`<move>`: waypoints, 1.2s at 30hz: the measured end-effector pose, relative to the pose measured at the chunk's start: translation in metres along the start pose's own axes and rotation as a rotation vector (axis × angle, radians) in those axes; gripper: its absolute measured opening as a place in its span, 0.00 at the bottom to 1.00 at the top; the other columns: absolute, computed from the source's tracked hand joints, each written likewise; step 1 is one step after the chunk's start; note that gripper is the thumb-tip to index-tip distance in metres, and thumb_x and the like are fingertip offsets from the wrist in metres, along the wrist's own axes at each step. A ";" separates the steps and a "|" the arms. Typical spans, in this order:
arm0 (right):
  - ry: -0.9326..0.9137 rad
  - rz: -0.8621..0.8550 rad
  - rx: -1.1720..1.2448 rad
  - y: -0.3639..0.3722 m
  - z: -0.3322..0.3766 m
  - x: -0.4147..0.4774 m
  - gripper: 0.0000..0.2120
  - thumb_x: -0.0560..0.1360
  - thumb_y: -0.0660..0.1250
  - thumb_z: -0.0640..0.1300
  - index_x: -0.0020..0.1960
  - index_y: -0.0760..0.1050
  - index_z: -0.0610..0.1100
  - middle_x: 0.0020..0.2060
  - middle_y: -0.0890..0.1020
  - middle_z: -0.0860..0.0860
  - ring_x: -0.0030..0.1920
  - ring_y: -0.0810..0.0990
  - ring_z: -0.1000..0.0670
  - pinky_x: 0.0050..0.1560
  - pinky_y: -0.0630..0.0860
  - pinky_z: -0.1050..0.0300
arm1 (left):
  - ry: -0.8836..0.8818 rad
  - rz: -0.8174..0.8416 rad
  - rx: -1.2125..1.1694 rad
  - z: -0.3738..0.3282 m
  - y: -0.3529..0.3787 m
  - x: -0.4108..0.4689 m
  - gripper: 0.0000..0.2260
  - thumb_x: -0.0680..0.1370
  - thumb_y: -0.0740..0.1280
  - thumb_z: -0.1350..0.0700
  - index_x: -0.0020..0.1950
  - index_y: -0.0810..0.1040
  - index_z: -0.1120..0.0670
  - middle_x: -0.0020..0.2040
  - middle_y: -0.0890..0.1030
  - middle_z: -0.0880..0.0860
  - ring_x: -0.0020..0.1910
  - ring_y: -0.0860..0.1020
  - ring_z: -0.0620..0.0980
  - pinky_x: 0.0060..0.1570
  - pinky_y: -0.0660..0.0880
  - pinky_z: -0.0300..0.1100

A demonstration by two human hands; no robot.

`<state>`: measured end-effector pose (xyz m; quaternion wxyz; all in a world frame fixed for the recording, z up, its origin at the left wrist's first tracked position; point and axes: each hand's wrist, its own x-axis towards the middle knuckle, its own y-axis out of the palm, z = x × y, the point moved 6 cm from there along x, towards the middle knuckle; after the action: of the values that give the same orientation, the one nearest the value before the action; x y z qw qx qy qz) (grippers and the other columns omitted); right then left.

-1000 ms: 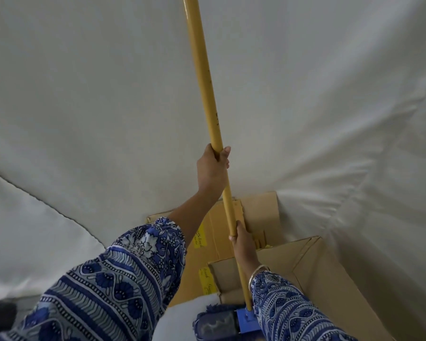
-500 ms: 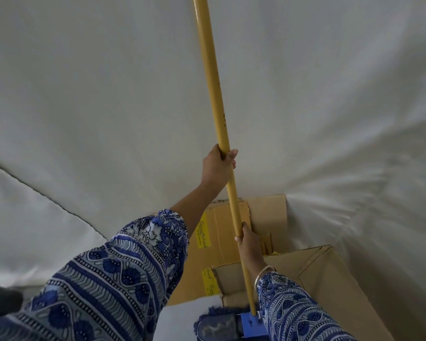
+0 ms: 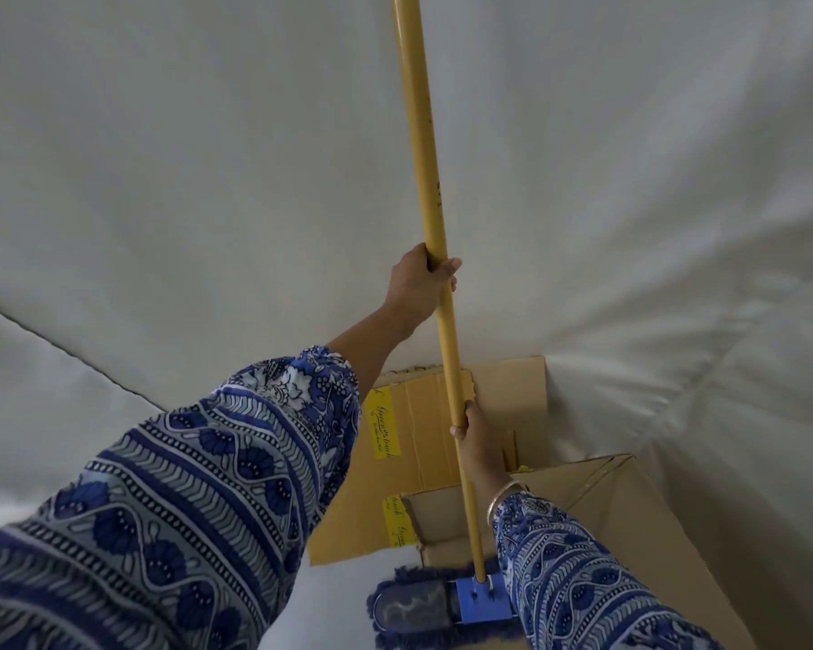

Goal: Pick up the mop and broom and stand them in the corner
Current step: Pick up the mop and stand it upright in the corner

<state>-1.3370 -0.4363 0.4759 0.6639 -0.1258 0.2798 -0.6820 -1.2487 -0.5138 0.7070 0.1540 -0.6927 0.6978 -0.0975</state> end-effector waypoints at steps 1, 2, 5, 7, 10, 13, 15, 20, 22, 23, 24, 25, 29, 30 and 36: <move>-0.004 -0.001 -0.001 0.000 0.000 0.000 0.13 0.77 0.61 0.36 0.61 0.70 0.37 0.47 0.79 0.43 0.51 0.80 0.44 0.46 0.76 0.55 | -0.006 0.000 0.006 0.000 0.000 0.000 0.07 0.78 0.62 0.55 0.52 0.71 0.58 0.44 0.78 0.56 0.45 0.77 0.52 0.56 0.77 0.53; -0.005 -0.002 -0.002 0.000 0.001 0.001 0.13 0.77 0.61 0.36 0.61 0.69 0.37 0.49 0.80 0.41 0.52 0.80 0.43 0.47 0.76 0.54 | -0.015 -0.001 0.010 0.000 -0.001 0.001 0.09 0.78 0.62 0.55 0.54 0.72 0.59 0.45 0.78 0.57 0.45 0.78 0.52 0.57 0.77 0.53; -0.003 0.002 -0.001 0.000 0.002 0.002 0.13 0.77 0.61 0.35 0.61 0.69 0.37 0.52 0.80 0.40 0.53 0.79 0.43 0.49 0.77 0.53 | -0.042 -0.002 0.023 0.000 -0.003 0.001 0.12 0.78 0.63 0.55 0.58 0.72 0.61 0.47 0.79 0.57 0.49 0.79 0.55 0.58 0.76 0.53; -0.002 0.003 -0.004 0.000 0.002 0.002 0.13 0.77 0.61 0.35 0.61 0.69 0.37 0.52 0.80 0.40 0.53 0.79 0.43 0.51 0.77 0.52 | -0.051 0.003 0.039 0.000 -0.004 0.001 0.12 0.78 0.63 0.55 0.58 0.72 0.60 0.48 0.79 0.57 0.54 0.79 0.57 0.58 0.76 0.53; 0.000 0.002 -0.007 0.000 0.002 0.003 0.13 0.77 0.61 0.36 0.61 0.69 0.37 0.52 0.80 0.40 0.54 0.79 0.43 0.52 0.78 0.50 | -0.063 0.009 0.053 0.001 -0.005 0.002 0.13 0.78 0.62 0.56 0.59 0.72 0.61 0.52 0.80 0.59 0.57 0.78 0.57 0.58 0.76 0.53; 0.009 0.002 -0.005 0.000 0.002 0.004 0.12 0.77 0.61 0.36 0.60 0.69 0.38 0.51 0.80 0.40 0.53 0.80 0.43 0.49 0.77 0.53 | -0.070 0.004 0.051 0.002 -0.004 0.003 0.12 0.78 0.62 0.56 0.59 0.72 0.61 0.51 0.79 0.57 0.57 0.78 0.57 0.57 0.76 0.51; 0.021 0.005 -0.009 0.000 0.002 0.005 0.11 0.77 0.62 0.37 0.59 0.70 0.38 0.51 0.80 0.41 0.52 0.80 0.44 0.47 0.77 0.55 | -0.069 -0.020 0.049 0.002 -0.004 0.004 0.12 0.78 0.61 0.56 0.59 0.71 0.60 0.51 0.77 0.56 0.57 0.77 0.56 0.53 0.75 0.47; 0.035 0.022 -0.029 -0.001 0.002 0.009 0.12 0.76 0.63 0.37 0.59 0.70 0.38 0.51 0.81 0.41 0.50 0.81 0.44 0.49 0.79 0.52 | -0.071 -0.059 0.032 0.002 -0.003 0.004 0.11 0.78 0.61 0.58 0.58 0.71 0.60 0.51 0.77 0.55 0.55 0.77 0.54 0.53 0.75 0.47; 0.037 0.026 -0.034 -0.002 0.002 0.010 0.11 0.76 0.63 0.37 0.58 0.71 0.38 0.51 0.81 0.41 0.50 0.81 0.44 0.49 0.79 0.52 | -0.074 -0.058 0.036 0.001 -0.003 0.003 0.11 0.79 0.60 0.58 0.59 0.71 0.60 0.51 0.77 0.56 0.55 0.76 0.54 0.54 0.75 0.47; 0.036 0.028 -0.037 -0.003 0.002 0.010 0.11 0.76 0.63 0.37 0.58 0.71 0.38 0.51 0.81 0.41 0.51 0.81 0.44 0.49 0.79 0.52 | -0.077 -0.058 0.040 0.000 -0.004 0.003 0.11 0.79 0.60 0.58 0.59 0.71 0.60 0.52 0.77 0.56 0.55 0.76 0.54 0.53 0.74 0.47; 0.036 0.032 -0.041 -0.003 0.003 0.009 0.11 0.76 0.64 0.37 0.58 0.71 0.37 0.51 0.81 0.41 0.51 0.81 0.44 0.49 0.79 0.52 | -0.079 -0.057 0.045 0.001 -0.003 0.003 0.10 0.79 0.60 0.57 0.58 0.71 0.60 0.53 0.77 0.56 0.55 0.76 0.54 0.53 0.74 0.46; 0.037 0.037 -0.048 -0.004 0.003 0.009 0.11 0.76 0.64 0.37 0.58 0.71 0.37 0.52 0.81 0.41 0.51 0.81 0.44 0.49 0.79 0.53 | -0.081 -0.055 0.050 0.001 -0.003 0.002 0.10 0.78 0.61 0.57 0.58 0.70 0.59 0.53 0.76 0.56 0.54 0.76 0.53 0.52 0.74 0.46; 0.043 0.084 -0.074 -0.005 0.007 0.005 0.15 0.76 0.64 0.38 0.61 0.69 0.37 0.54 0.80 0.41 0.54 0.80 0.43 0.50 0.78 0.54 | -0.080 -0.054 0.050 0.001 -0.004 -0.002 0.13 0.78 0.61 0.56 0.61 0.69 0.60 0.51 0.72 0.53 0.50 0.72 0.50 0.49 0.71 0.43; 0.044 0.097 -0.081 -0.004 0.008 0.004 0.16 0.76 0.64 0.39 0.61 0.69 0.37 0.55 0.80 0.41 0.55 0.80 0.43 0.50 0.78 0.55 | -0.080 -0.054 0.050 0.000 -0.005 -0.002 0.14 0.79 0.61 0.57 0.62 0.68 0.60 0.51 0.72 0.53 0.50 0.72 0.50 0.50 0.71 0.42; 0.055 0.121 -0.084 -0.007 0.014 0.000 0.19 0.75 0.65 0.39 0.64 0.66 0.38 0.57 0.78 0.41 0.56 0.79 0.42 0.51 0.78 0.54 | -0.108 -0.038 0.038 0.002 -0.008 -0.007 0.18 0.79 0.61 0.55 0.67 0.66 0.59 0.55 0.73 0.54 0.51 0.72 0.50 0.49 0.70 0.42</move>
<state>-1.3354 -0.4396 0.4908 0.6899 -0.1176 0.3335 -0.6317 -1.2410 -0.5072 0.7085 0.2026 -0.7070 0.6733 -0.0763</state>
